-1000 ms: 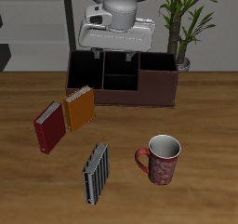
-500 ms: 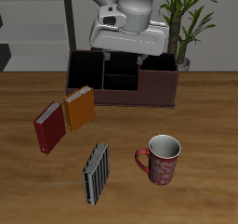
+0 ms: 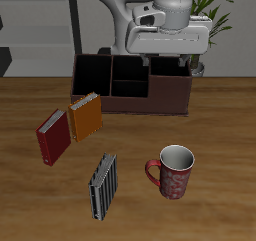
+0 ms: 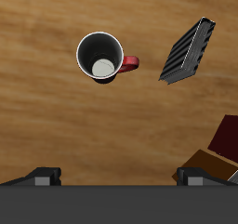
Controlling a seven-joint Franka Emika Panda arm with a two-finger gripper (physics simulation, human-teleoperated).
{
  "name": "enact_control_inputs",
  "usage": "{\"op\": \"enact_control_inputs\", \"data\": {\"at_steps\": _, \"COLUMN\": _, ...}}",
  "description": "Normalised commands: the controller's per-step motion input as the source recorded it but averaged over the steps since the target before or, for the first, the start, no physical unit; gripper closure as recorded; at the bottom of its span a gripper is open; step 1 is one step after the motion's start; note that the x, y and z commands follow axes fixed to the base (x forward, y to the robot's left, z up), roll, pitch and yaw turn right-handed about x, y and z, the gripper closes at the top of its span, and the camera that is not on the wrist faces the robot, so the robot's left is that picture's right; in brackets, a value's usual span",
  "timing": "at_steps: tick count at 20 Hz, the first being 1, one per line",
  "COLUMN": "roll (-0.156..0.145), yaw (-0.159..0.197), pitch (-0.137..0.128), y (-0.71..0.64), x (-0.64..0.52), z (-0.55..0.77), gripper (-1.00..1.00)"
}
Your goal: Place the red mug into the back desk caddy's right compartment
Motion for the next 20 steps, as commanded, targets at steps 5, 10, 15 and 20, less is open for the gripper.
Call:
{"op": "enact_control_inputs", "data": {"at_steps": 5, "roll": 0.018, "yaw": 0.012, "pitch": -0.02, "y": 0.27, "x": 0.31, "z": 0.02, "gripper": -1.0}}
{"op": "enact_control_inputs", "data": {"at_steps": 10, "roll": -0.04, "yaw": -0.001, "pitch": -0.037, "y": 0.11, "x": 0.35, "z": 0.01, "gripper": -1.0}}
{"op": "enact_control_inputs", "data": {"at_steps": 15, "roll": -0.01, "yaw": 0.05, "pitch": -0.001, "y": 0.18, "x": 0.26, "z": -0.21, "gripper": -1.0}}
{"op": "enact_control_inputs", "data": {"at_steps": 20, "roll": -0.001, "yaw": -0.016, "pitch": 0.016, "y": 0.18, "x": 0.25, "z": -0.22, "gripper": -1.0}}
